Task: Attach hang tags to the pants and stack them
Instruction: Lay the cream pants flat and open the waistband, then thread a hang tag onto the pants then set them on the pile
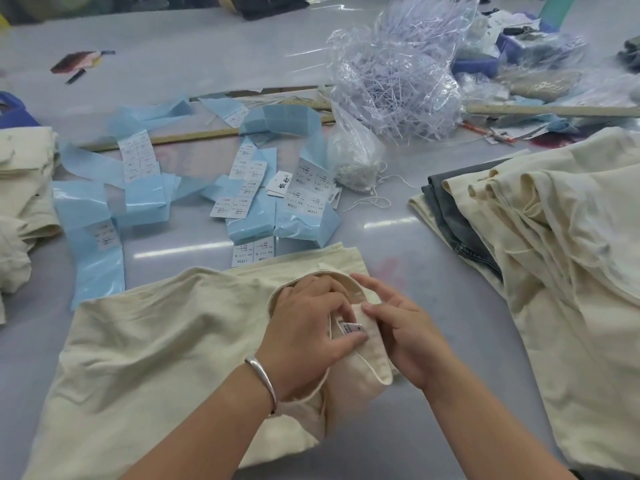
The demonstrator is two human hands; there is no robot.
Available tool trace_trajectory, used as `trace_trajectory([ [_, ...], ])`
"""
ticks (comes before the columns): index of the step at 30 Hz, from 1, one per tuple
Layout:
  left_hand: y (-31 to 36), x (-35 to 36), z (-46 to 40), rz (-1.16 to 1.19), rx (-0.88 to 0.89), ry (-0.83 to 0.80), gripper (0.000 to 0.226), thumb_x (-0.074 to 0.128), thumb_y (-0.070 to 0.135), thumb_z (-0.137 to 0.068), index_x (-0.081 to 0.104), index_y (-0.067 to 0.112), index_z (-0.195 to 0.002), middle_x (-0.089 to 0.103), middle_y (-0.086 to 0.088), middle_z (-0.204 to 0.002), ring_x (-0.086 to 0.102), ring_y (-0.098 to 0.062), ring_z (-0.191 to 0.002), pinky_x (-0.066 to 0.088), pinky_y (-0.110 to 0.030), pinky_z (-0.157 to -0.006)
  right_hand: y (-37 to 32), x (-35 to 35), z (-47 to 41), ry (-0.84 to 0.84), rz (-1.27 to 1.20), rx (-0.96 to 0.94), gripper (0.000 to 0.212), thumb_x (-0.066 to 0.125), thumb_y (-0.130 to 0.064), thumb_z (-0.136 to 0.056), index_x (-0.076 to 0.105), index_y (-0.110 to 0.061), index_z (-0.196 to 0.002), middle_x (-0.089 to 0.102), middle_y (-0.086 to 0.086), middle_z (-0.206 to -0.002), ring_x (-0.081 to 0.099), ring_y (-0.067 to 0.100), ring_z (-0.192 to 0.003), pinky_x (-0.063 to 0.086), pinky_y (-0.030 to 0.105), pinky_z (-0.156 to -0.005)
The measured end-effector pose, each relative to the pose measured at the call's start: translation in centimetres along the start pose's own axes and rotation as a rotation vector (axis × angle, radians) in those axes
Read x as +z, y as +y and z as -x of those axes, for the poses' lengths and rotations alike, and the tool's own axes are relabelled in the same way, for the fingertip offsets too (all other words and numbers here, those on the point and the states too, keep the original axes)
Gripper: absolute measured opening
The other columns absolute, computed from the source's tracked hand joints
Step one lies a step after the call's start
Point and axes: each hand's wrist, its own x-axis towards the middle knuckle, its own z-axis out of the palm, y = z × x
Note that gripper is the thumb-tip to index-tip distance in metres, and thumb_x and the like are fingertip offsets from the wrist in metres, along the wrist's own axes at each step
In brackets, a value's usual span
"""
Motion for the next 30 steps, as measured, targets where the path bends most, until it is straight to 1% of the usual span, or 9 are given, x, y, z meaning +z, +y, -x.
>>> trace_trajectory([
  [3, -0.3, 0.2, 0.1, 0.073, -0.039, 0.022, 0.017, 0.073, 0.041, -0.069, 0.064, 0.027, -0.071, 0.059, 0.016, -0.09, 0.053, -0.006, -0.097, 0.039, -0.033, -0.091, 0.1, -0.1, -0.5, -0.012, -0.025, 0.017, 0.04, 0.046, 0.002, -0.093, 0.07, -0.021, -0.115, 0.064, 0.027, -0.111, 0.052, 0.037, -0.099, 0.037, 0.053, -0.093],
  [6, -1.5, -0.1, 0.5, 0.155, -0.133, 0.047, 0.02, 0.069, 0.037, -0.075, 0.064, 0.018, -0.071, 0.061, 0.012, -0.082, 0.053, -0.009, -0.088, 0.041, -0.03, -0.085, -0.2, 0.1, -1.2, 0.052, 0.11, 0.019, 0.037, 0.049, 0.003, -0.092, 0.073, -0.022, -0.106, 0.069, 0.018, -0.093, 0.06, 0.029, -0.081, 0.05, 0.041, -0.076],
  [8, -2.7, -0.4, 1.0, 0.198, -0.231, 0.018, 0.024, 0.06, 0.033, -0.084, 0.064, 0.014, -0.071, 0.061, 0.008, -0.079, 0.053, -0.011, -0.085, 0.041, -0.031, -0.084, -0.2, 0.2, -1.9, 0.19, 0.372, -0.046, 0.036, 0.05, 0.005, -0.089, 0.07, -0.018, -0.107, 0.069, 0.008, -0.083, 0.061, 0.017, -0.068, 0.052, 0.032, -0.064],
  [10, -3.8, -0.5, 2.0, 0.332, -0.351, 0.02, 0.024, 0.06, 0.021, -0.093, 0.066, 0.013, -0.071, 0.064, 0.002, -0.08, 0.057, -0.012, -0.085, 0.043, -0.03, -0.084, -0.1, 0.4, -2.5, 0.363, 0.766, -0.207, 0.033, 0.053, 0.003, -0.087, 0.065, -0.018, -0.109, 0.068, 0.0, -0.096, 0.061, 0.013, -0.079, 0.05, 0.027, -0.071],
  [12, -5.0, -1.1, 3.1, 0.551, -0.462, 0.099, 0.02, 0.061, 0.01, -0.093, 0.069, 0.011, -0.075, 0.068, -0.006, -0.082, 0.061, -0.011, -0.082, 0.047, -0.028, -0.081, -0.1, 1.6, -2.9, 0.452, 0.984, -0.453, 0.033, 0.057, 0.001, -0.084, 0.065, -0.021, -0.107, 0.063, -0.009, -0.101, 0.058, 0.011, -0.09, 0.042, 0.017, -0.071],
  [16, -9.7, -4.6, 5.6, 0.705, -0.669, 0.293, 0.022, 0.056, 0.008, -0.095, 0.071, 0.014, -0.08, 0.071, 0.003, -0.076, 0.062, -0.006, -0.071, 0.047, -0.016, -0.063, 0.0, 7.7, -4.1, 0.299, 0.957, -0.742, 0.029, 0.056, 0.003, -0.084, 0.067, -0.022, -0.093, 0.066, -0.012, -0.089, 0.061, 0.01, -0.087, 0.046, 0.018, -0.071],
  [22, -21.6, -11.8, 11.1, 0.575, -0.98, 0.424, 0.022, 0.057, 0.011, -0.095, 0.067, 0.013, -0.075, 0.069, -0.001, -0.074, 0.058, -0.011, -0.064, 0.043, -0.014, -0.051, 4.0, 19.0, -8.9, -0.117, 1.165, -0.554, 0.021, 0.06, -0.004, -0.084, 0.072, -0.02, -0.088, 0.069, -0.01, -0.075, 0.064, 0.013, -0.073, 0.05, 0.033, -0.072],
  [25, -26.7, -14.7, 12.6, 0.536, -1.005, 0.446, 0.02, 0.058, 0.014, -0.094, 0.07, 0.014, -0.078, 0.073, 0.002, -0.076, 0.064, -0.005, -0.063, 0.045, -0.016, -0.049, 6.3, 24.0, -12.7, -0.168, 1.224, -0.458, 0.02, 0.058, -0.005, -0.084, 0.07, -0.021, -0.086, 0.068, -0.011, -0.076, 0.061, 0.012, -0.071, 0.049, 0.03, -0.07],
  [30, -34.8, -19.3, 10.4, 0.39, -0.971, 0.576, 0.021, 0.059, 0.013, -0.091, 0.065, 0.025, -0.075, 0.067, 0.008, -0.077, 0.06, -0.011, -0.076, 0.043, -0.015, -0.064, 8.8, 31.5, -20.1, -0.134, 1.198, -0.35, 0.021, 0.057, -0.005, -0.084, 0.067, -0.023, -0.082, 0.067, -0.011, -0.074, 0.063, 0.013, -0.075, 0.049, 0.027, -0.073],
])
